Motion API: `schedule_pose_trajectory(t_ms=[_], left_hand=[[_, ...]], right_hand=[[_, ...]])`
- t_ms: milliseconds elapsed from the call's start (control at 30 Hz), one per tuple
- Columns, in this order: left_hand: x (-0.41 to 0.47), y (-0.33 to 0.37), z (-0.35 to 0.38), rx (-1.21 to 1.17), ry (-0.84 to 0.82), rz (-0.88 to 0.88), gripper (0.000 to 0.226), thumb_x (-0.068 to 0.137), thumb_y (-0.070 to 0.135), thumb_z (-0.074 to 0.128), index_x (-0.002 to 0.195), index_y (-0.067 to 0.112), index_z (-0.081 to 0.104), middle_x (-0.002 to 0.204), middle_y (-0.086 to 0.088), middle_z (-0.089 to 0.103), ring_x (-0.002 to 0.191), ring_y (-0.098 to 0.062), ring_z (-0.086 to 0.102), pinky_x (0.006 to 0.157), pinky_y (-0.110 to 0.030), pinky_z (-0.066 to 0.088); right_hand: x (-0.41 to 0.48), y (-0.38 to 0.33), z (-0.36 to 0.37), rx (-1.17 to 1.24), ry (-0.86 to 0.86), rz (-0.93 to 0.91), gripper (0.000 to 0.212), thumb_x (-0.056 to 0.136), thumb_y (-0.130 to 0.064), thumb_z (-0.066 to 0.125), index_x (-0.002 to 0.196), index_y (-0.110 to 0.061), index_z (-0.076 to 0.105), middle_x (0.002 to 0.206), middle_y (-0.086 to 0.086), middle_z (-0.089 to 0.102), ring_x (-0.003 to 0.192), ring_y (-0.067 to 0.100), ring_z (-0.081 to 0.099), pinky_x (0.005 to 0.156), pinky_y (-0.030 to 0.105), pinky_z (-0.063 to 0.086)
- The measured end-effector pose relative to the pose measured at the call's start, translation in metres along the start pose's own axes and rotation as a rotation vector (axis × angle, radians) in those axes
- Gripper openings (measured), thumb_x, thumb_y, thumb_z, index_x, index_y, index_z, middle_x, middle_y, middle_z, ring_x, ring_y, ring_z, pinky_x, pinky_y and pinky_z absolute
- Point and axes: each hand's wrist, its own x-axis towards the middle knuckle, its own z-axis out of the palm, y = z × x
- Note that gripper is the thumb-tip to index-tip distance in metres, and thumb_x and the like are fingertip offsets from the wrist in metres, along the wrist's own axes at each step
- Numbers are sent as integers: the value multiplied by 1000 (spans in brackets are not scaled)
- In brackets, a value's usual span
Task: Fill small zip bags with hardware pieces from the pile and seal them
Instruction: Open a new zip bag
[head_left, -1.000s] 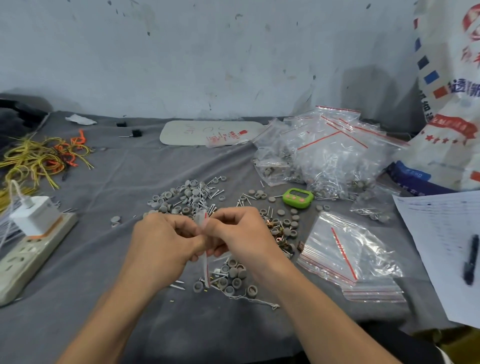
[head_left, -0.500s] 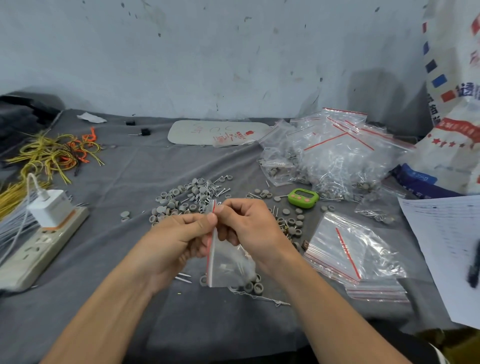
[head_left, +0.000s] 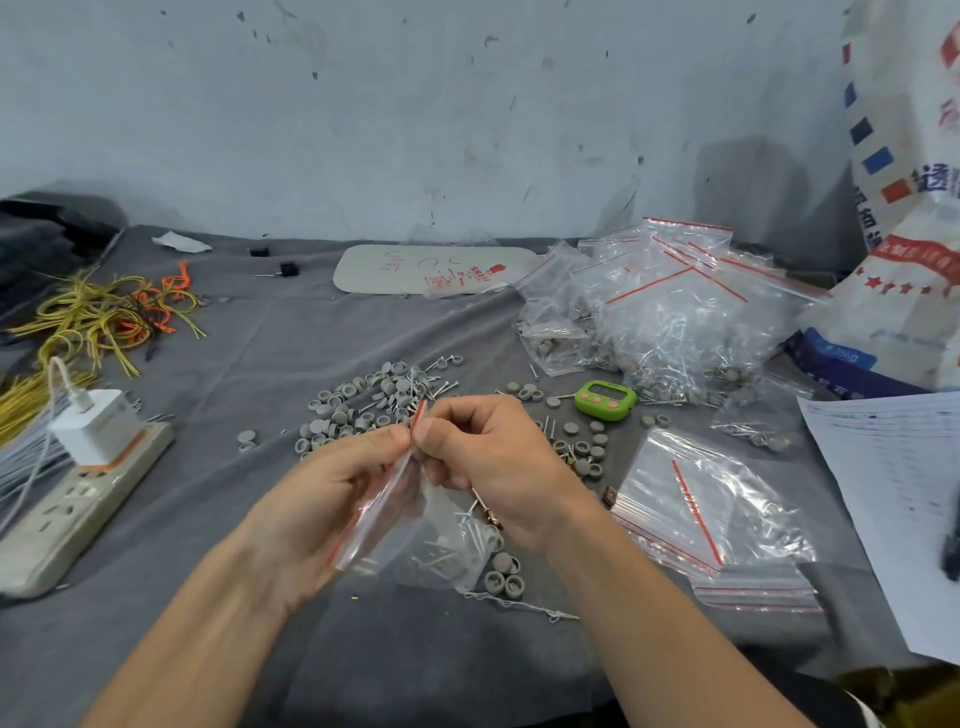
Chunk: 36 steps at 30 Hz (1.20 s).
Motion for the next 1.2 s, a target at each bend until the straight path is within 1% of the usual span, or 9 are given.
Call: schedule_pose_trajectory(t_ms=[167, 367, 533, 600, 800, 900, 1000, 1100, 1200], left_hand=[[-3, 1, -2, 650, 161, 256, 32, 95, 16, 66, 63, 12, 62, 57, 1, 54, 56, -9, 46, 55, -19, 38], [-10, 2, -9, 631, 76, 244, 12, 84, 11, 80, 73, 7, 74, 63, -9, 67, 56, -9, 57, 53, -15, 40], [-13, 5, -4, 440, 46, 156, 14, 68, 16, 70, 58, 10, 62, 57, -7, 45, 54, -12, 38, 49, -20, 31], [-13, 8, -2, 537, 183, 204, 14, 60, 17, 65, 52, 12, 54, 54, -3, 40, 53, -13, 30, 49, -25, 24], [-18, 0, 0, 1484, 761, 488, 30, 57, 58, 58, 74, 34, 55, 54, 19, 57, 49, 2, 48, 51, -21, 29], [-12, -11, 12, 1416, 666, 386, 45, 65, 78, 43, 88, 39, 44, 65, 25, 62, 60, 1, 55, 54, -26, 30], [-6, -7, 5, 1334, 672, 247, 35, 64, 67, 47, 87, 42, 51, 69, 22, 66, 72, -8, 60, 59, -31, 33], [-5, 0, 1, 1602, 884, 315, 23, 78, 52, 66, 85, 35, 52, 78, 10, 71, 84, -24, 66, 64, -33, 37], [-4, -5, 6, 1340, 857, 446, 15, 78, 37, 73, 80, 32, 59, 70, 13, 70, 76, -18, 66, 66, -33, 46]], right_hand=[[-4, -1, -6, -371, 15, 16, 23, 94, -12, 64, 72, -6, 69, 56, -1, 59, 49, 7, 45, 50, 22, 38], [-6, -7, -8, -526, -35, -11, 33, 92, -15, 64, 60, -25, 62, 55, -6, 57, 51, 6, 45, 54, 26, 39], [-9, -10, -2, -376, -100, -29, 23, 86, -20, 63, 64, -19, 64, 59, 0, 55, 57, 15, 45, 58, 34, 38], [-11, -11, -4, -446, -82, -56, 21, 83, -23, 62, 62, -19, 64, 55, -9, 52, 54, 8, 44, 54, 28, 38], [-16, -2, -2, -803, 149, -123, 21, 75, -26, 68, 58, -16, 62, 48, -7, 52, 45, 4, 43, 46, 20, 38], [-9, -4, -7, -640, 320, -159, 26, 71, -29, 62, 48, -24, 52, 44, -11, 43, 46, 4, 39, 47, 18, 31], [-9, -4, -10, -562, 331, -131, 24, 70, -28, 61, 47, -24, 54, 43, -12, 42, 44, 3, 38, 46, 16, 31], [-11, 1, -10, -839, 287, -110, 23, 71, -31, 64, 54, -17, 58, 47, -8, 54, 46, 5, 47, 47, 16, 36], [-6, 4, -8, -1007, 445, -91, 32, 73, -44, 59, 55, -18, 55, 50, -4, 55, 53, 11, 55, 53, 28, 39]])
